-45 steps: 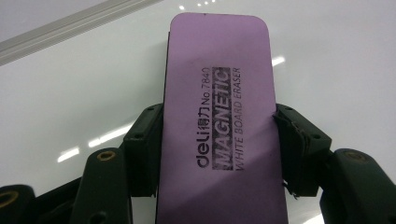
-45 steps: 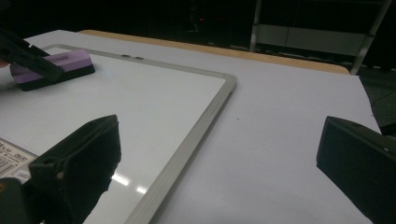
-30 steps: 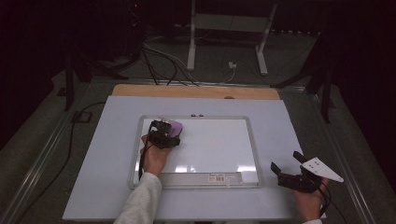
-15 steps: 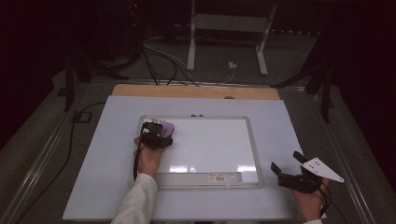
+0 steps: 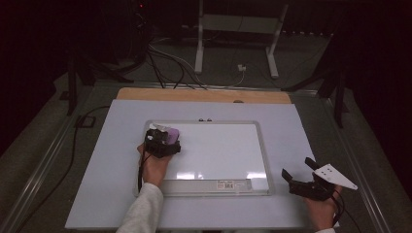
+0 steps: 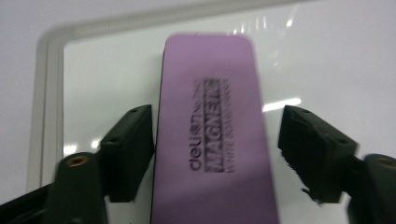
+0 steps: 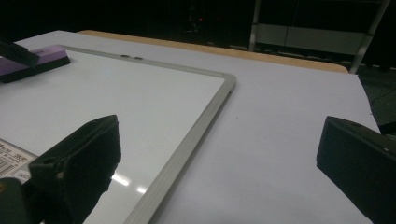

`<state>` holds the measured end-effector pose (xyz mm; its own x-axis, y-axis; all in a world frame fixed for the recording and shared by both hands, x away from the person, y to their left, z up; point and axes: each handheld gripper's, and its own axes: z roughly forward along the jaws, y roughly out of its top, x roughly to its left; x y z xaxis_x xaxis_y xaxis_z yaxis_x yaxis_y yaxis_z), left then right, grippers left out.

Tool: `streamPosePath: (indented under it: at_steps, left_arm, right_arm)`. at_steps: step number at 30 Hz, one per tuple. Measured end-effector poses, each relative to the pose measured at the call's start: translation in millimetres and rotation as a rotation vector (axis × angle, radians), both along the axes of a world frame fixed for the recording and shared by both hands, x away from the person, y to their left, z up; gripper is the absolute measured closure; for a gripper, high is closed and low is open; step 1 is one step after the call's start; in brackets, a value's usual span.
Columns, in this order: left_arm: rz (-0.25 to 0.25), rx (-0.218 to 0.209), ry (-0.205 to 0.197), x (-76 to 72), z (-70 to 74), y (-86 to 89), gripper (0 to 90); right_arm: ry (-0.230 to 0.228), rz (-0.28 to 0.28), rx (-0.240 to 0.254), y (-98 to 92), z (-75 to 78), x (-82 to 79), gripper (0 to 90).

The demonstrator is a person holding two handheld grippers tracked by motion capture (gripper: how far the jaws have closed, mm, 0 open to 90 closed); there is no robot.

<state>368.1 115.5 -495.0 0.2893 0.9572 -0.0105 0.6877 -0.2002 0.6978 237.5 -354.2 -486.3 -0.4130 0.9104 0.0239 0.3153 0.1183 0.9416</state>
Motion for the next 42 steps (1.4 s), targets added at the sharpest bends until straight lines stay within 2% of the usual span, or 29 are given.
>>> streamPosePath:
  at_steps: [2,5,7,9,10,12,16,19,25,27,29,32,42]
  left_arm:
    - [-0.047,0.008,-0.030,-3.9,3.4,-2.9,26.6]
    - [-0.098,0.046,-0.062,-8.9,5.3,-7.4,29.9]
    - [-0.109,0.054,-0.072,-10.3,5.5,-8.1,30.8]
    - [-0.128,0.057,-0.058,-9.8,4.0,-7.4,33.1]
    - [-0.123,0.076,-0.043,-8.9,2.4,-7.0,33.3]
    - [-0.121,0.072,-0.051,-8.6,1.8,-5.1,33.6]
    - [-0.094,0.099,-0.042,-6.5,1.7,-2.4,30.7]
    - [-0.079,0.080,-0.038,-5.6,1.7,2.8,31.1]
    - [-0.064,0.113,-0.019,-4.8,0.4,8.6,38.8]
    - [-0.063,0.101,-0.011,-4.5,-1.2,10.7,41.8]
    - [-0.055,0.107,-0.018,-5.6,-1.1,12.3,49.8]
    - [-0.030,0.085,-0.018,-5.0,0.8,17.1,63.1]
    - [0.070,0.062,-0.025,1.5,2.0,28.6,64.2]
  right_arm:
    - [-0.001,0.000,0.000,0.3,0.0,0.0,0.4]
    - [-0.002,0.002,0.000,0.3,0.1,-0.2,0.4]
    - [0.001,0.001,0.001,0.2,0.0,-0.1,0.4]
    - [-0.002,0.001,0.001,0.3,0.2,-0.3,0.4]
    - [-0.002,0.001,0.001,0.2,0.3,-0.4,0.4]
    - [-0.001,0.000,0.002,-0.1,0.2,-0.3,0.4]
    - [-0.004,0.000,0.001,-0.3,0.5,-0.5,0.4]
    - [-0.007,0.000,0.000,-0.6,0.6,-0.6,0.4]
    - [-0.005,0.001,0.000,0.0,0.6,-0.6,0.4]
    - [-0.006,0.001,0.000,-0.1,0.6,-0.7,0.4]
    - [-0.007,-0.001,0.000,-0.5,0.6,-0.6,0.4]
    - [-0.004,-0.003,0.003,-0.8,0.6,-0.6,0.4]
    - [-0.006,-0.002,0.002,-0.7,0.6,-0.6,0.4]
